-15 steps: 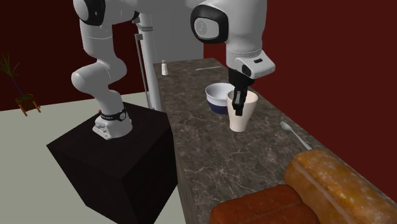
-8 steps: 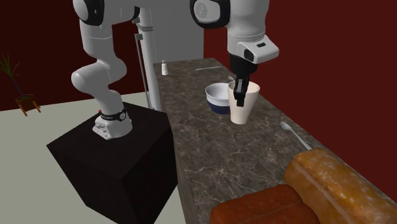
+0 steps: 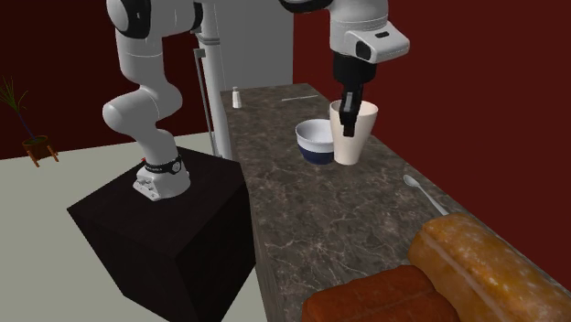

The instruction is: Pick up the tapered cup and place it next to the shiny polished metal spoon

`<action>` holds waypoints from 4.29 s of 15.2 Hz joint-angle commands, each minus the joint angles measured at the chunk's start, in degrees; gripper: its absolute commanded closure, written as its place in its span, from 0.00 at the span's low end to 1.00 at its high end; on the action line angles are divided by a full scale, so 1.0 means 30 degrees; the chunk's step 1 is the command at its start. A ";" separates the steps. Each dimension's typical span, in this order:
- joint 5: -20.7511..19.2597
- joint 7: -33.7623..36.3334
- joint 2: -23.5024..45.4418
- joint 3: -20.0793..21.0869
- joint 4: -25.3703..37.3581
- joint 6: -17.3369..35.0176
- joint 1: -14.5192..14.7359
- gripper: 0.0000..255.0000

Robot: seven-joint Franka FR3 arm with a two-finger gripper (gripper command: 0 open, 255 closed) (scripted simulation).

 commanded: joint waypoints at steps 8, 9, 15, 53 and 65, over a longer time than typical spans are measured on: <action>-0.0399 0.3041 -0.2568 0.1122 -0.3421 0.1365 0.2120 1.00; -0.0441 0.3440 -0.2793 0.1286 -0.3738 0.1520 0.2371 1.00; -0.0687 0.5915 -0.3730 0.2340 -0.5060 0.2287 0.3849 1.00; -0.3302 1.6727 -0.0353 0.6456 -0.4277 0.5976 1.0463 1.00; -0.3409 1.6625 0.0151 0.6383 -0.6676 0.8856 1.0449 1.00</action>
